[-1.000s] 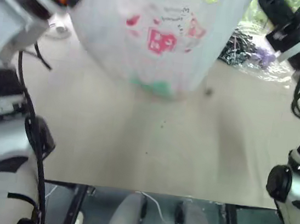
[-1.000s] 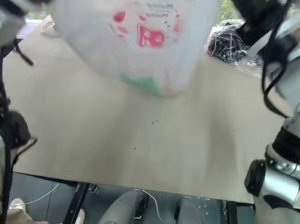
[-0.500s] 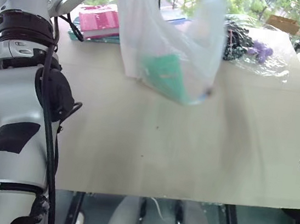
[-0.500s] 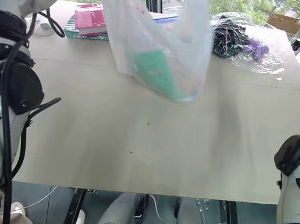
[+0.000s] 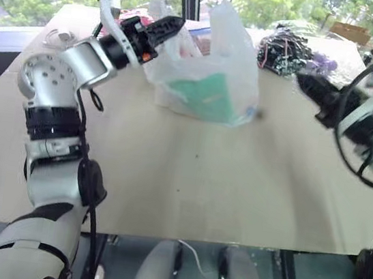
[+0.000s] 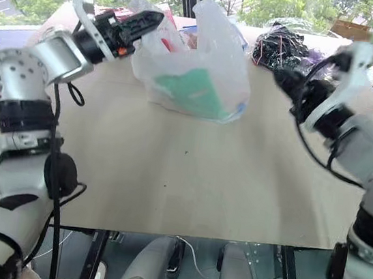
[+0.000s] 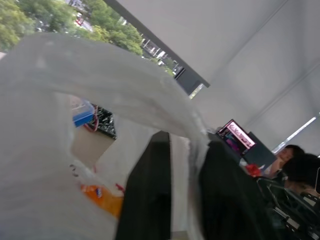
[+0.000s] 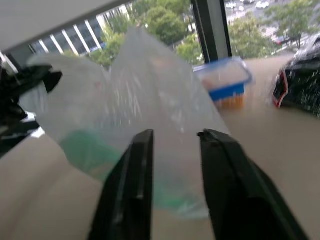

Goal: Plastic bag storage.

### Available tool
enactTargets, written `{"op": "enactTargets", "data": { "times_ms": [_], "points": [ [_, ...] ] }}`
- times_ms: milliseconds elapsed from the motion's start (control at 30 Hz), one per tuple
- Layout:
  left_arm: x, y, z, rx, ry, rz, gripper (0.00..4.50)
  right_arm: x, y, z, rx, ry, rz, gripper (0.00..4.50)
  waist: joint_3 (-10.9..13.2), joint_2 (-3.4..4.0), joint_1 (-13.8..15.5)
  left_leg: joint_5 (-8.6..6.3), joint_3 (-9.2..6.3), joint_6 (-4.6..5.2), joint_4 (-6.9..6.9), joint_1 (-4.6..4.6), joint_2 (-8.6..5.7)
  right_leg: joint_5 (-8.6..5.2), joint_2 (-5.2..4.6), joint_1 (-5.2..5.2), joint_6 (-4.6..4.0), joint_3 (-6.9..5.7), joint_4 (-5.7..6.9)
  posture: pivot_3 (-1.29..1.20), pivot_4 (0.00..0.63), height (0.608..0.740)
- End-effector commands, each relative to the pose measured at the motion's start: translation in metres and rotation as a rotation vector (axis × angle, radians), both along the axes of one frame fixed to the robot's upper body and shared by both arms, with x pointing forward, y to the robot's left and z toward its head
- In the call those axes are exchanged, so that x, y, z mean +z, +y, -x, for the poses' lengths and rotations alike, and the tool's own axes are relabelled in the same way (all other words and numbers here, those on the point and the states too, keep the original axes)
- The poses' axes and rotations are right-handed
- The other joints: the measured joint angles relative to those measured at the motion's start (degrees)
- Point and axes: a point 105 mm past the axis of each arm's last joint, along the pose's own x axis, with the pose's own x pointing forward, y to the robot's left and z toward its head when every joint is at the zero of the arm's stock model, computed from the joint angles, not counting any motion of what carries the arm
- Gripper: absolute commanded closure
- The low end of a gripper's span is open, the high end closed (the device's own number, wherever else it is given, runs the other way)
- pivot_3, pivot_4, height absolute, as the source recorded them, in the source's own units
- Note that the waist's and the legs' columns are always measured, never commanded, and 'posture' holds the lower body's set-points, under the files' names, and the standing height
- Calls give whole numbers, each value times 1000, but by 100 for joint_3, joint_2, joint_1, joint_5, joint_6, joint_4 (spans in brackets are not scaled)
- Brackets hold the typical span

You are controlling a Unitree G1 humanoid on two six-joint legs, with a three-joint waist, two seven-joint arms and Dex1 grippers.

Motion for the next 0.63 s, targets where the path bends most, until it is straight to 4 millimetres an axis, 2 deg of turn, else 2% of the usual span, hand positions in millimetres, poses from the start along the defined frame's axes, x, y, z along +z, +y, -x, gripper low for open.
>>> {"op": "enactTargets", "data": {
  "times_ms": [33, 100, 133, 200, 267, 367, 500, 600, 633],
  "points": [
    [3, -4, 26, 44, -152, -152, 1847, -13, 11, 12, 25, -69, 185, 1368, -1, 1, 0, 0, -1, 0, 8, -1, 0, 0, 1, 1, 0, -1, 4, 0, 150, 740],
    [0, -4, 32, 111, -224, -183, 872, -24, 15, 15, 35, -88, 270, 334, -1, 1, 0, 0, 4, 0, 10, 1, 1, -1, 1, 2, -1, 5, 0, 0, 150, 740],
    [-4, 2, 36, 173, -263, -209, 445, -29, 15, 17, 27, -101, 301, 4, -1, 1, 7, 0, 3, -1, 12, 0, 1, -1, 1, 3, -1, 4, 1, 0, 150, 740],
    [-16, 12, 49, 239, -333, -302, 445, -36, 15, 24, 41, -132, 369, 4, -3, 4, 0, 0, 5, -1, 17, 3, 3, 0, 0, 5, 0, 6, 2, 0, 150, 740],
    [-36, 20, 66, 227, -346, -405, 445, -44, 10, 32, 55, -137, 412, 4, -6, 0, 2, 0, 7, -1, 17, 7, 5, 0, 2, 6, -1, 12, 2, 0, 150, 740],
    [-62, 43, 85, 239, -291, -498, 445, -51, 1, 46, 73, -159, 451, 4, -7, 2, 25, -6, 5, 7, 16, 16, 8, -1, 2, 16, -2, 7, 0, 0, 150, 740],
    [-96, 80, 108, 286, -175, -590, 445, -62, -21, 68, 56, -142, 531, 4, -8, 4, 109, -18, -3, 25, 16, 31, 11, -2, 0, 41, -2, -5, -21, 0, 150, 740],
    [-109, 91, 118, 289, -144, -621, 445, -68, -36, 78, 33, -123, 597, 4, -10, 3, 194, -20, -29, 25, 15, 64, 21, -4, -1, 110, -8, -37, -75, 0, 150, 740],
    [-111, 92, 121, 285, -142, -627, 445, -69, -41, 79, 27, -111, 600, 4, -10, 3, 194, -25, -33, 29, 13, 104, 24, -15, -12, 157, -26, -42, -91, 0, 150, 740]
  ]
}}
